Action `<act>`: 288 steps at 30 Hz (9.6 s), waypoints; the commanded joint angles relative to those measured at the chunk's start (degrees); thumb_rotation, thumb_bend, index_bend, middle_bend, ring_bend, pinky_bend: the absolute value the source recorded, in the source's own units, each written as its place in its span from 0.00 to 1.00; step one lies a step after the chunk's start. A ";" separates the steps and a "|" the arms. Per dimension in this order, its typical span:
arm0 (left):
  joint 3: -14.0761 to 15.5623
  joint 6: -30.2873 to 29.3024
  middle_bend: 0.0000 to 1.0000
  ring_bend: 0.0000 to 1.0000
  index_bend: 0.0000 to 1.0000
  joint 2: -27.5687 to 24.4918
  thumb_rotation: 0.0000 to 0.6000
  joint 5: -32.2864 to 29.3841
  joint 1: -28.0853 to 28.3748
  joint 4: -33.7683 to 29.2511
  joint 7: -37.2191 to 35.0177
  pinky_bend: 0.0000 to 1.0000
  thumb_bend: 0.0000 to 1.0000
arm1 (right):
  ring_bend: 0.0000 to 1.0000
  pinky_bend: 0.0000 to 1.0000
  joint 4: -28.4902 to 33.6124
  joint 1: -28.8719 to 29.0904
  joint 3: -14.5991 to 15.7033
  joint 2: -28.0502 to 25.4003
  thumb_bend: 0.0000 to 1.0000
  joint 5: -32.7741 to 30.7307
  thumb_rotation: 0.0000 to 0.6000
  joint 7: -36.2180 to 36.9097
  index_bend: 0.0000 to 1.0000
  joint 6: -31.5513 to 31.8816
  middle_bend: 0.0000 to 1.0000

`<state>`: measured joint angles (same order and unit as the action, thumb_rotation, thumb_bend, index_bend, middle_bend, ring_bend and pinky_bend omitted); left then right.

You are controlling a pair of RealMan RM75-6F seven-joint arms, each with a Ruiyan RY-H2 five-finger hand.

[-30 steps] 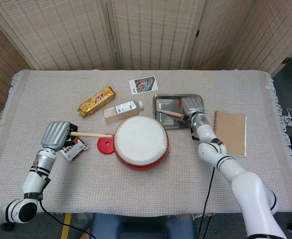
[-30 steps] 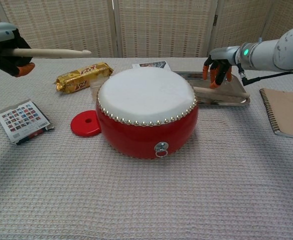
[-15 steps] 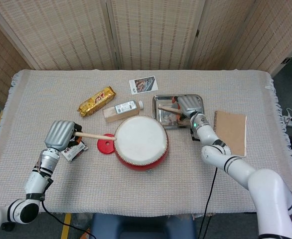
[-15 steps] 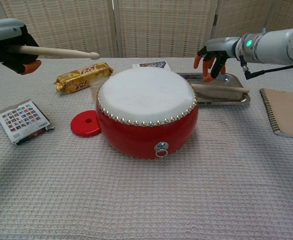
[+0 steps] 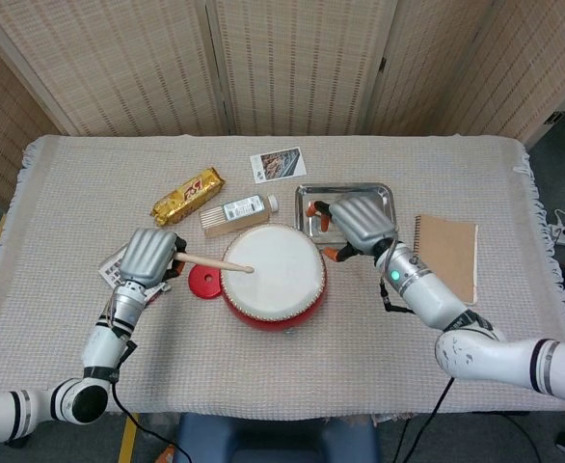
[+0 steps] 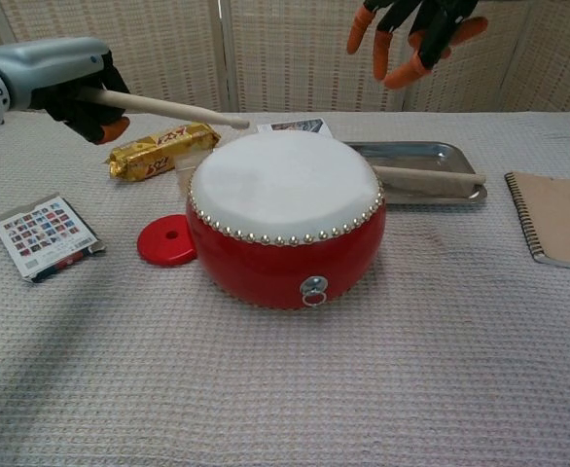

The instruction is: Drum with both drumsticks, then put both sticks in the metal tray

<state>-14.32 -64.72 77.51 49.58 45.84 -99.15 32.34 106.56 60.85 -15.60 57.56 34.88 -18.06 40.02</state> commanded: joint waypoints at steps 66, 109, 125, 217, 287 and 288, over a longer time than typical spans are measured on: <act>-3.29 -11.72 1.00 1.00 0.91 12.91 1.00 -11.02 11.71 -0.08 18.03 1.00 0.71 | 0.89 1.00 -5.08 16.92 2.11 16.76 0.52 -18.77 1.00 -0.32 0.80 5.07 0.74; -1.96 -11.64 0.95 0.88 0.76 13.69 1.00 -6.11 10.59 1.08 17.86 1.00 0.70 | 0.92 1.00 -6.66 14.86 1.99 17.81 0.34 -14.25 1.00 2.47 0.96 6.17 0.82; -1.69 -10.67 0.35 0.33 0.23 12.91 1.00 -4.55 10.42 0.18 18.25 0.56 0.49 | 0.93 1.00 -6.13 13.94 2.05 17.78 0.37 -13.58 1.00 1.61 1.00 6.93 0.84; -1.01 -8.77 0.00 0.00 0.00 0.53 1.00 -2.81 2.07 -2.38 5.42 0.09 0.29 | 0.91 1.00 -34.82 5.27 18.13 20.63 0.40 -0.21 1.00 -15.15 1.00 3.06 0.86; -0.50 -6.99 0.00 0.00 0.00 -6.41 1.00 1.85 -6.32 -0.71 -5.64 0.09 0.34 | 0.52 0.70 -25.75 -16.28 6.49 11.48 0.21 22.86 1.00 -4.69 0.41 10.57 0.54; -0.44 -7.42 0.00 0.00 0.00 -6.73 1.00 2.18 -6.95 -0.84 -6.50 0.09 0.34 | 0.49 0.64 -23.66 -17.54 6.73 10.02 0.21 23.87 1.00 -3.33 0.40 11.78 0.54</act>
<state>-14.89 -71.39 71.57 51.08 40.01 -99.54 27.19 73.10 49.01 -9.53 75.57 54.41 -26.91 46.06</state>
